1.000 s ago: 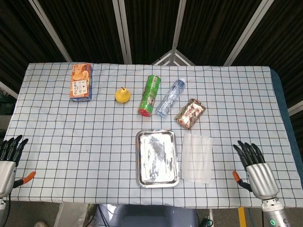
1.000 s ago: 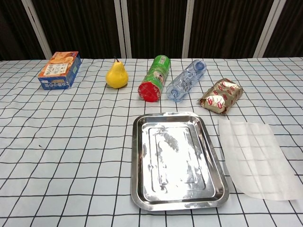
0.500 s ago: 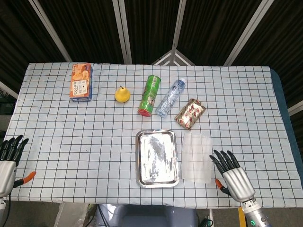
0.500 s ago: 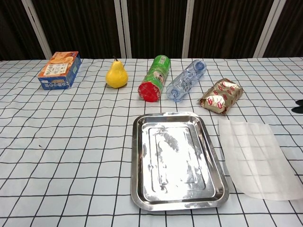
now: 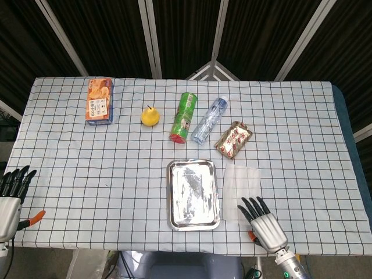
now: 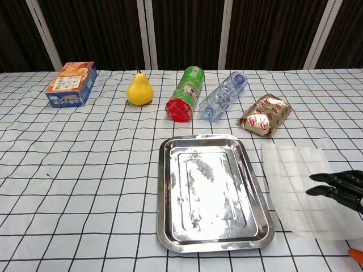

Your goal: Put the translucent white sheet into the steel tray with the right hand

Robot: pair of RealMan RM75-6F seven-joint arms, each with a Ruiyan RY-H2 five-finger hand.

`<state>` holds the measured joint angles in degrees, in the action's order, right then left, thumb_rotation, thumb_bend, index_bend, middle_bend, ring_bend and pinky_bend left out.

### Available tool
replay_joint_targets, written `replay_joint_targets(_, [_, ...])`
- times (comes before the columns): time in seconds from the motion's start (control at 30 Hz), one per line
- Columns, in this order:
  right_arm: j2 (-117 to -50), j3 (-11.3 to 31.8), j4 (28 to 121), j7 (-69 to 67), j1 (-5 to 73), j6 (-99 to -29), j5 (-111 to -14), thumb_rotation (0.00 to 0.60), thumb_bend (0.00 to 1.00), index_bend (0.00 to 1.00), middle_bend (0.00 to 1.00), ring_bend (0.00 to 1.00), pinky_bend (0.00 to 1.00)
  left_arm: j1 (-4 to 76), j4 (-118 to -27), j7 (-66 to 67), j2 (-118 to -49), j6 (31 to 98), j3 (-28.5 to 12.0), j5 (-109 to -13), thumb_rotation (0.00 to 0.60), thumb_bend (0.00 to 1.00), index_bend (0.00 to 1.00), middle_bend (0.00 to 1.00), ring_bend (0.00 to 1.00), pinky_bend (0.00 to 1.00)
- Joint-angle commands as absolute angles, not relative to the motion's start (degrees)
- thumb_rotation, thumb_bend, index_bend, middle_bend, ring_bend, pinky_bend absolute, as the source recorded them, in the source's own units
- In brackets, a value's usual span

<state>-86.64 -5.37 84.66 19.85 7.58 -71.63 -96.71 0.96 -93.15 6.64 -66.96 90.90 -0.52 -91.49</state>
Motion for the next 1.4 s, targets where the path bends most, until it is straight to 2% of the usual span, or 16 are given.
replay_joint_targets(0.03, [-88.47, -4.71, 83.28, 20.62, 7.95, -70.27, -94.93, 0.600, 0.40, 0.14, 0.00, 0.00, 0.00, 1.05, -93.17, 6.53, -66.86, 90.88, -0.50, -91.66, 0.600, 0.07, 0.00, 0.00, 0.00, 0.00])
replay_joint_targets(0.47, [-89.57, -3.17, 80.43, 20.74, 8.41, -69.99, -91.69, 0.600, 0.40, 0.17, 0.00, 0.00, 0.00, 1.05, -93.48, 6.03, -66.66, 90.85, -0.12, -92.12, 0.600, 0.06, 0.00, 0.00, 0.00, 0.00])
replay_joint_targets(1.03, [-87.09, -4.88, 87.34, 25.72, 7.80, -70.91, -91.12, 0.600, 0.40, 0.18, 0.00, 0.00, 0.00, 1.04, -93.70, 6.71, -66.80, 90.47, 0.08, -91.87, 0.600, 0.07, 0.00, 0.00, 0.00, 0.00])
replay_joint_targets(1.4, [-87.28, -3.43, 87.25, 27.65, 8.06, -71.52, -89.46, 0.600, 0.41, 0.18, 0.00, 0.00, 0.00, 1.05, -93.76, 6.47, -66.82, 90.40, 0.15, -91.88, 0.600, 0.06, 0.00, 0.00, 0.00, 0.00])
